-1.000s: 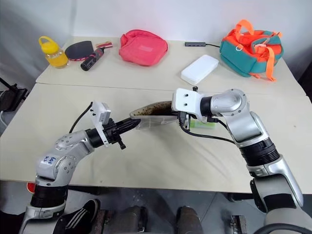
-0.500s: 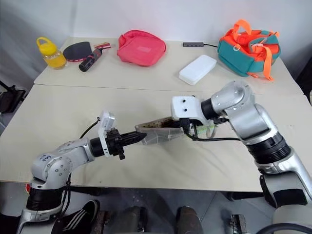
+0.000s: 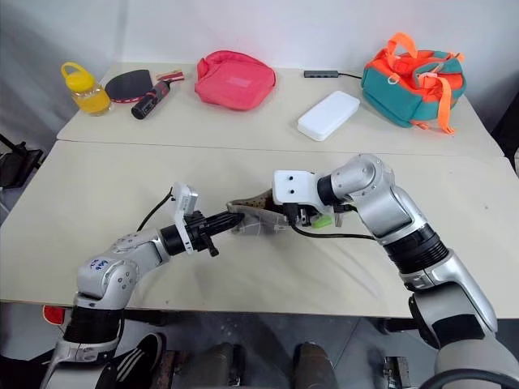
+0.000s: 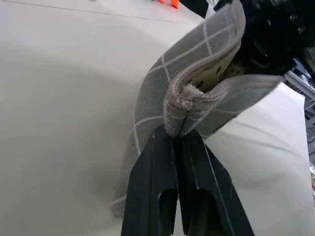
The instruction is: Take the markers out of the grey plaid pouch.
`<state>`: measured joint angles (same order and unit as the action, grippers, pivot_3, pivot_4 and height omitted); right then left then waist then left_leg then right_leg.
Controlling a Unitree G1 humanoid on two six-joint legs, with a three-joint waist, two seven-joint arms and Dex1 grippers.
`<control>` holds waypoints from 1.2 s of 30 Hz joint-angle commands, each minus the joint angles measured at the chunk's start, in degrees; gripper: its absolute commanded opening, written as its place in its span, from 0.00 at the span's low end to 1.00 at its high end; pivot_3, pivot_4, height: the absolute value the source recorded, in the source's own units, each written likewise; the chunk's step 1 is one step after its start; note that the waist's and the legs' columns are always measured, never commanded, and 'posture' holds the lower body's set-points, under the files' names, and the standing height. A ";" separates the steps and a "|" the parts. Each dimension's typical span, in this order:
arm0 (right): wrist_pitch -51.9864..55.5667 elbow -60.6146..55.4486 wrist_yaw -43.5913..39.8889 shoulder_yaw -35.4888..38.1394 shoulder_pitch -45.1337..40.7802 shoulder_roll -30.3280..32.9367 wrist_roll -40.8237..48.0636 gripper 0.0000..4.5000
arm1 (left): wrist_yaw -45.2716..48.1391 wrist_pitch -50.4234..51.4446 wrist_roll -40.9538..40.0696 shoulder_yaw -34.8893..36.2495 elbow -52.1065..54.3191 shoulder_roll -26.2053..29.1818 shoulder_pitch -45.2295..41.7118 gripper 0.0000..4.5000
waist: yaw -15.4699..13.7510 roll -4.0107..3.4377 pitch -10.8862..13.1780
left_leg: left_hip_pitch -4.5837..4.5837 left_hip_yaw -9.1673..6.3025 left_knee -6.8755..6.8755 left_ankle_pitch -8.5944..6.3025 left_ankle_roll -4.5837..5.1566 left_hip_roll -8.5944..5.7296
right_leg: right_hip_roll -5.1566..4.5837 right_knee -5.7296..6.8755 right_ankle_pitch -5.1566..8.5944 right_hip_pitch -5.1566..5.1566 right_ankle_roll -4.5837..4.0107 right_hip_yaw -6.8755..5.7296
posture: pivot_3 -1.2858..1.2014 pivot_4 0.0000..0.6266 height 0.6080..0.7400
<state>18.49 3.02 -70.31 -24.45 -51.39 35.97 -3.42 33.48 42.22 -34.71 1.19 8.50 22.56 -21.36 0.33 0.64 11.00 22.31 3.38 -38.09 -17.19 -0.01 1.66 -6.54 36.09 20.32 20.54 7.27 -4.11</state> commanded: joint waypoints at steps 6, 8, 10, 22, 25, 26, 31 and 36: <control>-4.52 4.85 1.44 -2.12 -0.68 -2.29 -4.01 0.40 | -0.67 -1.30 1.25 1.00 -1.32 -0.31 0.22 0.00 | 0.05 0.00 0.00 | 0.00 0.00 0.00 0.00 0.00 0.00 | -0.01 0.01 0.00 0.00 0.00 0.00 | 0.52 0.24 1.00; -6.27 7.60 2.63 -2.79 -1.00 -2.92 -5.99 0.40 | -0.70 -1.36 1.16 1.13 -1.19 -0.36 0.38 0.00 | 0.09 0.00 0.00 | -0.01 0.01 0.00 0.00 0.00 0.00 | -0.01 0.03 0.00 0.00 0.00 0.00 | 0.52 0.24 1.00; -7.86 10.44 4.21 -2.97 -1.69 -3.82 -7.48 0.40 | -0.83 -1.39 1.08 1.25 -0.99 -0.42 0.49 0.00 | 0.23 0.00 0.00 | -0.02 0.02 0.00 0.00 0.00 0.00 | -0.01 0.04 0.00 0.01 0.00 0.01 | 0.52 0.24 1.00; -7.96 16.64 6.90 -3.28 -1.45 -7.84 -11.01 0.40 | -1.29 -1.39 0.90 0.99 -0.58 -0.88 0.53 0.00 | 1.21 0.00 0.00 | -0.04 -0.03 0.00 0.01 -0.02 0.00 | -0.02 0.40 0.00 0.00 0.00 -0.01 | 0.52 0.24 1.00; -7.17 18.17 7.03 -3.89 -1.20 -8.41 -12.14 0.40 | -1.26 -1.45 1.27 0.68 -0.69 -1.12 0.26 0.00 | 1.23 0.01 -0.01 | -0.06 -0.03 0.00 0.01 -0.02 0.00 | -0.02 0.40 0.00 0.00 0.00 -0.01 | 0.52 0.24 1.00; -6.81 18.42 6.41 -4.30 -0.96 -8.26 -12.53 0.40 | -1.27 -1.40 1.32 0.64 -0.58 -1.23 0.24 0.00 | 1.24 0.01 -0.01 | -0.07 -0.03 0.00 0.01 -0.02 0.00 | -0.02 0.41 0.00 -0.01 0.00 -0.01 | 0.52 0.24 1.00; -6.15 18.98 5.85 -4.00 -0.63 -8.98 -12.33 0.40 | -1.38 -1.28 1.63 0.52 -0.05 -1.47 0.45 0.00 | 1.24 0.07 -0.04 | -0.12 -0.03 0.00 0.01 -0.02 0.00 | -0.02 0.41 0.00 -0.05 0.00 0.01 | 0.52 0.24 1.00; -6.05 17.88 4.72 -3.66 0.27 -8.13 -12.08 0.14 | -1.56 -1.33 1.85 0.68 0.24 -1.50 0.56 0.00 | 1.24 0.11 -0.07 | -0.13 -0.02 0.00 0.01 -0.02 0.00 | -0.04 0.41 0.00 -0.05 0.00 0.02 | 0.52 0.24 1.00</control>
<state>11.32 20.13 -64.81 -27.10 -53.16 27.11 -14.67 32.25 41.21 -33.43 1.32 8.01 20.94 -21.22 1.57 0.74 10.93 22.17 3.35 -38.09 -17.18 -0.03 1.66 -6.58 36.50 20.32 20.50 7.26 -4.09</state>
